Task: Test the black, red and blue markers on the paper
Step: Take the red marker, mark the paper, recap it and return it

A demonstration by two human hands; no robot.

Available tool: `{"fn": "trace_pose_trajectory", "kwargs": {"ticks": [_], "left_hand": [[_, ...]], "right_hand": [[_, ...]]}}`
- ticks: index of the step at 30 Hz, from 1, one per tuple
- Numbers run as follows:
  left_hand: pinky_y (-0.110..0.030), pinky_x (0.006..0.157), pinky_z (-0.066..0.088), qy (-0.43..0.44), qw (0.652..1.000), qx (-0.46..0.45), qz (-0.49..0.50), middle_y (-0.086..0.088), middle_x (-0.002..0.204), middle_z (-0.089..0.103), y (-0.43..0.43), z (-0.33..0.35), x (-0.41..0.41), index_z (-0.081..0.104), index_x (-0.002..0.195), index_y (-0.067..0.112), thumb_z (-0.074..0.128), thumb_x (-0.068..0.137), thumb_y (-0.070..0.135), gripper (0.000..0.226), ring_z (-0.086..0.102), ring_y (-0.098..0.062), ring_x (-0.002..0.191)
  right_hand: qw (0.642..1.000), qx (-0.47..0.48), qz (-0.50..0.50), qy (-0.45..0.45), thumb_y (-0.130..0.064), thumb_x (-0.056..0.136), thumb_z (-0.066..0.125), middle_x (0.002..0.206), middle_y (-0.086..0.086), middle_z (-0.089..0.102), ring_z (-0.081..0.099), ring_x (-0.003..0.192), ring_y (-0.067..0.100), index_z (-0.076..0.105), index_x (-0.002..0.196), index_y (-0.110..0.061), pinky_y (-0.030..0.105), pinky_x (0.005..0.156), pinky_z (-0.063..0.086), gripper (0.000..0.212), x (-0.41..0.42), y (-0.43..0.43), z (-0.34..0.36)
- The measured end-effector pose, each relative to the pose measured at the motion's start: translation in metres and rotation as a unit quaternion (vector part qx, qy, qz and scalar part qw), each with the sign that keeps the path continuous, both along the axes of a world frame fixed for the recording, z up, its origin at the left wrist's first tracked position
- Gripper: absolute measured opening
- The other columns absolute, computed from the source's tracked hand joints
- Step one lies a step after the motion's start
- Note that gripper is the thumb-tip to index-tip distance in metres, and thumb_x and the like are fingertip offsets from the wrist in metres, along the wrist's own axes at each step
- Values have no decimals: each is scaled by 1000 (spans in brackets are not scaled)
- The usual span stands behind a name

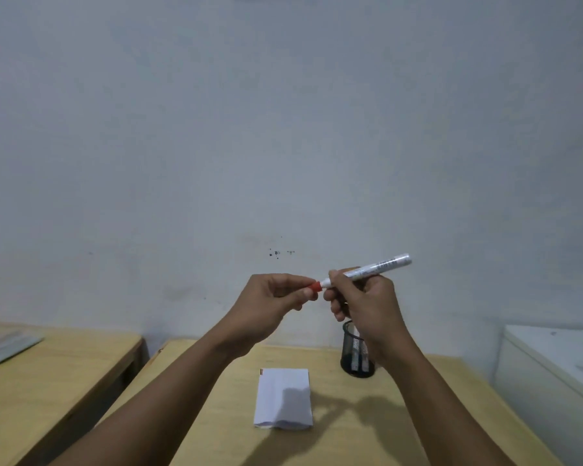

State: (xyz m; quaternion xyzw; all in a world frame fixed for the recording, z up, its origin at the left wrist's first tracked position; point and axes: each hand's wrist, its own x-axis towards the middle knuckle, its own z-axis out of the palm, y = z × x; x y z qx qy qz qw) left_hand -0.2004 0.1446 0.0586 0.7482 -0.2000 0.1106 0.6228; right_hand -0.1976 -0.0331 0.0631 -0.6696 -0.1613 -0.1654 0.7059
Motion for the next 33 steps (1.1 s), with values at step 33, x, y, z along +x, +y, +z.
{"fn": "trace_pose_trajectory", "kwargs": {"ticks": [33], "left_hand": [[-48, 94, 47, -47, 935, 312, 162, 17, 99, 74, -114, -50, 163, 68, 113, 34, 65, 86, 48, 31, 67, -8, 93]], "right_hand": [[945, -214, -247, -20, -18, 98, 63, 89, -9, 66, 62, 79, -4, 37, 141, -30, 10, 58, 44, 51, 136, -106, -75]]}}
